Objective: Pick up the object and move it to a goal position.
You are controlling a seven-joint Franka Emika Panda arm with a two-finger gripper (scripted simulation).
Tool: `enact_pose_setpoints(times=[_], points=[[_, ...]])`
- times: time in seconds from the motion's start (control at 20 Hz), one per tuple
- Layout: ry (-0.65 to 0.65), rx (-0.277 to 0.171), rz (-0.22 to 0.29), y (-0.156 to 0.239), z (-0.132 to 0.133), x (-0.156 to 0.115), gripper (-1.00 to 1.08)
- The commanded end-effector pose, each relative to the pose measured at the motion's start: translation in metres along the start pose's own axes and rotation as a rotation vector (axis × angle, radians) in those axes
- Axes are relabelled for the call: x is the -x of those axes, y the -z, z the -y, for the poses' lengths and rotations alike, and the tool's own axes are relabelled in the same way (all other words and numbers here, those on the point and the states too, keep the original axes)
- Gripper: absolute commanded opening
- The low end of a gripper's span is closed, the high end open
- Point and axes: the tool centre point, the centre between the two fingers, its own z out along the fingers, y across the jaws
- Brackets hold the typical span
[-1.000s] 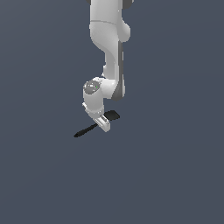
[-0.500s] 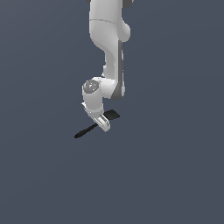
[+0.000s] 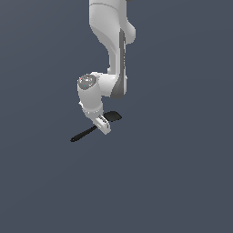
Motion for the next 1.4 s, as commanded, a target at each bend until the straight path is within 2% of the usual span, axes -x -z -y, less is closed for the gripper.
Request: enact_pose_setpoints(times=[0.0, 0.75, 1.05, 1.35], points=[[-0.001, -0.001, -0.002, 0.021, -0.002, -0.01, -1.0], [0.001, 0.0, -0.003, 0.161, -0.01, -0.076, -1.0], [0.002, -0.001, -0.002, 0.193, -0.011, -0.092, -1.0], [0.002, -0.002, -0.002, 0.208, -0.01, -0.1, -1.0]])
